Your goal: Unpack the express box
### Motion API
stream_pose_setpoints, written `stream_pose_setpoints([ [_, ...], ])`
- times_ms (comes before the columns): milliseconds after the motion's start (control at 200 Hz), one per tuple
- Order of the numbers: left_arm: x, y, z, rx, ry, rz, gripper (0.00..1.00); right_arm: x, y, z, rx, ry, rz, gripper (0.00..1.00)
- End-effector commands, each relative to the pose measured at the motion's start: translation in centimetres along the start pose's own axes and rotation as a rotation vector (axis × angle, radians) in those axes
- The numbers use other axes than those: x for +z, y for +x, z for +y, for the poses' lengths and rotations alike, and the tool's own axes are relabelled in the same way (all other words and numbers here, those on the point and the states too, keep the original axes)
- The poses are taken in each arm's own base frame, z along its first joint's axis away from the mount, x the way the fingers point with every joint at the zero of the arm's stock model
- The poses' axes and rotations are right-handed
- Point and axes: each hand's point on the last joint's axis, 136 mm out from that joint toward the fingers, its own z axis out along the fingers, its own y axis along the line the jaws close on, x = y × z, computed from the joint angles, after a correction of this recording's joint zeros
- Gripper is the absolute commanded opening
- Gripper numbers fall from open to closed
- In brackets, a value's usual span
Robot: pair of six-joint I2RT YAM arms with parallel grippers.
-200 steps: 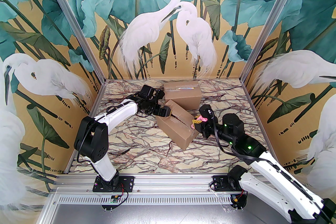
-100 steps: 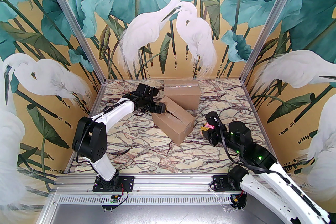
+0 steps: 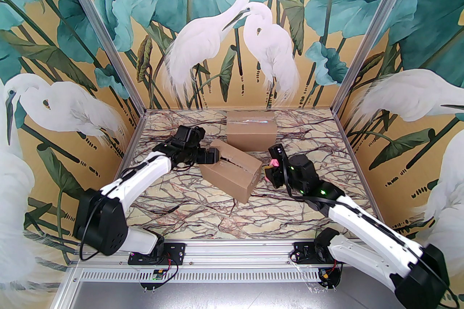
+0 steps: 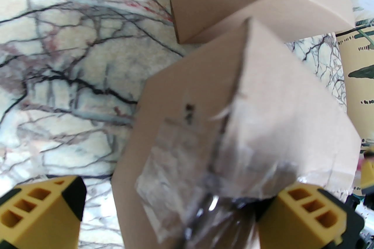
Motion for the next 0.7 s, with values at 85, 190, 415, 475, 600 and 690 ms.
stream_pose_setpoints([
  [85, -3.0, -2.2, 0.3, 0.126, -0.032, -0.179, 1.0, 2.2, -4.8, -0.7, 0.036, 0.051, -0.086, 0.0],
  [190, -3.4, -1.9, -0.5, 0.167, 0.008, -0.169, 1.0, 3.1, -5.5, -0.7, 0.059, 0.048, -0.094, 0.0],
  [415, -6.2, -2.6, -2.6, 0.401, 0.083, -0.269, 0.99, 4.3, -6.6, -0.9, 0.071, 0.059, -0.094, 0.0],
  [475, -7.1, -2.7, -3.5, 0.5, 0.107, -0.299, 0.99, 5.0, -7.2, -0.8, 0.07, 0.055, -0.094, 0.0],
  [600, -8.0, -1.7, -5.7, 0.763, 0.164, -0.321, 0.99, 6.3, -8.3, -0.8, 0.066, 0.061, -0.067, 0.0],
  [690, -8.7, 0.5, -8.2, 1.028, 0.238, -0.346, 1.0, 6.6, -8.7, -1.5, 0.055, 0.103, -0.041, 0.0],
])
